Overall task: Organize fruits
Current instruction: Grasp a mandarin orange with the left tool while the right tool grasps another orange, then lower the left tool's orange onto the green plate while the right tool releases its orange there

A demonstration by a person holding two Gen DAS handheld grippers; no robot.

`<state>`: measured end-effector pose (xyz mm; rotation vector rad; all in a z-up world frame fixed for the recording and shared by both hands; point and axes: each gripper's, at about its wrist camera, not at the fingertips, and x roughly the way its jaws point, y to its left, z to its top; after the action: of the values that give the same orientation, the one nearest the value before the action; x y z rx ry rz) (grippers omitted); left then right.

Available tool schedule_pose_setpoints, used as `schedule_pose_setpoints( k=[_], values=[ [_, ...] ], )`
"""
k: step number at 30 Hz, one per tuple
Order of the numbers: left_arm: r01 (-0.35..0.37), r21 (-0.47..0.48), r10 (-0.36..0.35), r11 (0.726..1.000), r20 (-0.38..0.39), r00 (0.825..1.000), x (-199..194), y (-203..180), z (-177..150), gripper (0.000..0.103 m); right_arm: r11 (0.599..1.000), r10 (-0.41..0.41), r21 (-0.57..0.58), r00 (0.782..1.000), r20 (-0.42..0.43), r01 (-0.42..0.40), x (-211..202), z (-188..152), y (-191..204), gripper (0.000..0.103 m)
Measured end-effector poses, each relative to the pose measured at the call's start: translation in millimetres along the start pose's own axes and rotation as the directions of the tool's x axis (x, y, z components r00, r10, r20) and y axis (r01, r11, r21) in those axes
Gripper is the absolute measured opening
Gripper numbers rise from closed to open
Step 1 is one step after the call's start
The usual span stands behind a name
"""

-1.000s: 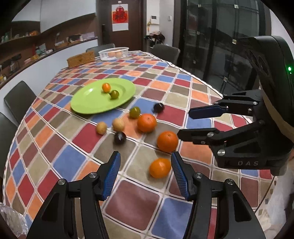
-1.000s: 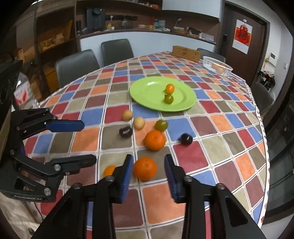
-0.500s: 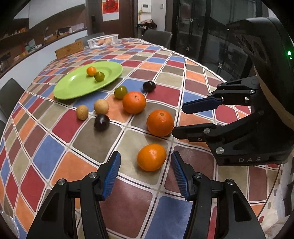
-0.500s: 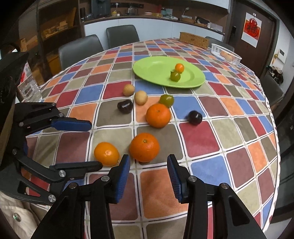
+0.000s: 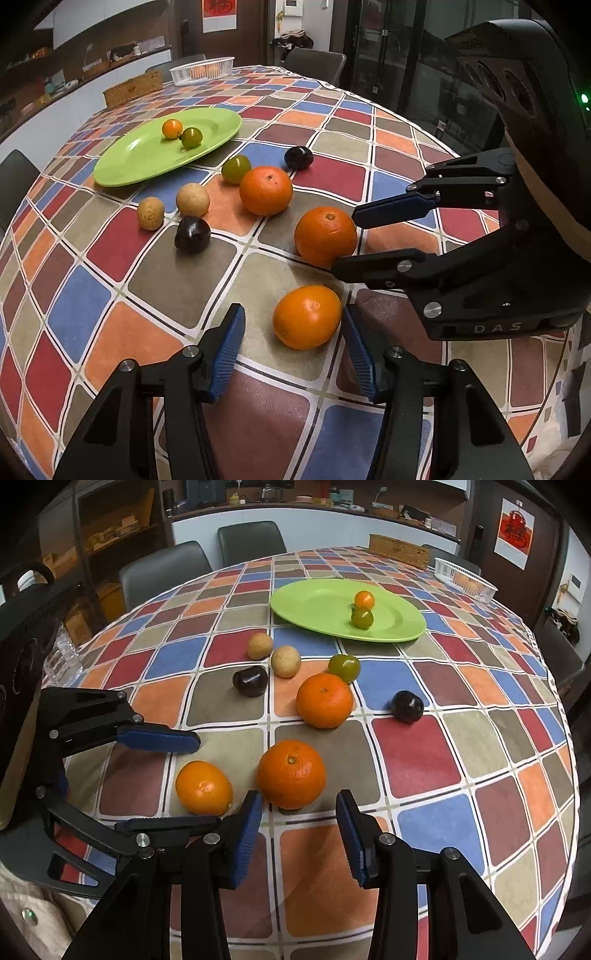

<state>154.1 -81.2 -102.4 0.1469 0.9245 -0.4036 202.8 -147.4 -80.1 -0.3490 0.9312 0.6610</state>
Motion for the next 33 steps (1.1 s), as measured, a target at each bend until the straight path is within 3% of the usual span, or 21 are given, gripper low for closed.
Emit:
schedule_pose_setpoints(
  k=[5,20,33],
  values=[
    [0.031,0.007,-0.031,1.000,-0.006,1.000,1.8,-0.2,1.5,0.035,1.000,0.014,-0.012,1.000,-0.006,-0.014,4.6,3.2,0.6,0.043],
    [0.000,-0.061,0.001,0.998,0.016,1.000,-9.9,18.0,0.5,0.035,1.000,0.005,-0.002,1.000,-0.011,-0.005,11.1,10.0,4.1,0.042],
    [-0.026,-0.101,0.037,0.995,0.105,0.994,-45.7,30.7,4.2,0.035,0.997,-0.016,0.071,0.997,0.069,0.011,-13.9,21.3,11.7,0.041]
  ],
)
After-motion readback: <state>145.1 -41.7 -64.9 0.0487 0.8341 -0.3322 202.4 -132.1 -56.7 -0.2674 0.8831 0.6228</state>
